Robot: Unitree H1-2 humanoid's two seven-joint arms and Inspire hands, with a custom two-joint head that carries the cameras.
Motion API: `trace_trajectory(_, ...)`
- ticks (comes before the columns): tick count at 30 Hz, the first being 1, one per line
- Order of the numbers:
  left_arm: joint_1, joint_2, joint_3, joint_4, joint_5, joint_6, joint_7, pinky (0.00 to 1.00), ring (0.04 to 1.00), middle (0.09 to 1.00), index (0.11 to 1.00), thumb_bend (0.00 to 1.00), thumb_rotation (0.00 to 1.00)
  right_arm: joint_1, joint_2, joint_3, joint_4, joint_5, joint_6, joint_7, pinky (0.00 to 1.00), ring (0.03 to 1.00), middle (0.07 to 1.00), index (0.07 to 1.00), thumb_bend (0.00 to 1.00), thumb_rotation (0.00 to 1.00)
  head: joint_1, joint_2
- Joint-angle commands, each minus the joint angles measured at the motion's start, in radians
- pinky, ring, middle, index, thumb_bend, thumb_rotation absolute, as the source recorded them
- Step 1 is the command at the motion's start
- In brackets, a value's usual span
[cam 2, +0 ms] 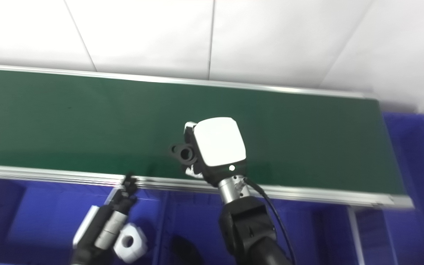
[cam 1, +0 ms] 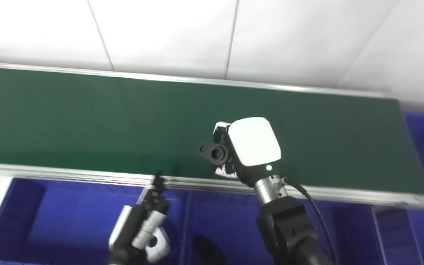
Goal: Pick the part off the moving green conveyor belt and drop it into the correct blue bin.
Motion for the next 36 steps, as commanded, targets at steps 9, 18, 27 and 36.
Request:
trace_trajectory(9, -0.048, 0.018, 0.052, -0.083, -0.077, 0.078, -0.029, 1.0, 1.0, 1.0, 1.0, 0.67, 0.7, 0.245, 0.025, 0.002, -0.13, -0.113, -0.093, 0.018, 0.05, 0.099, 0.172, 0.48, 0.52, 0.13, -0.034, 0.051)
trace_trajectory(18, -0.058, 0.021, 0.053, -0.11, -0.067, 0.117, -0.026, 1.0, 1.0, 1.0, 1.0, 0.69, 0.69, 0.302, -0.012, -0.021, -0.036, -0.089, -0.106, 0.022, 0.04, 0.094, 0.168, 0.478, 0.52, 0.13, -0.024, 0.078)
trace_trajectory(27, -0.052, 0.008, 0.051, -0.117, -0.08, 0.123, -0.023, 1.0, 1.0, 1.0, 1.0, 0.68, 0.68, 0.301, -0.018, -0.076, 0.072, -0.09, -0.071, 0.076, 0.09, 0.154, 0.233, 0.48, 0.52, 0.15, -0.002, 0.078)
trace_trajectory(36, -0.045, 0.001, 0.049, -0.117, -0.072, 0.12, -0.021, 1.0, 1.0, 1.0, 1.0, 0.69, 0.67, 0.313, 0.001, -0.095, 0.078, -0.198, -0.077, 0.18, 0.41, 0.522, 0.644, 0.741, 1.0, 0.68, 0.015, 0.077)
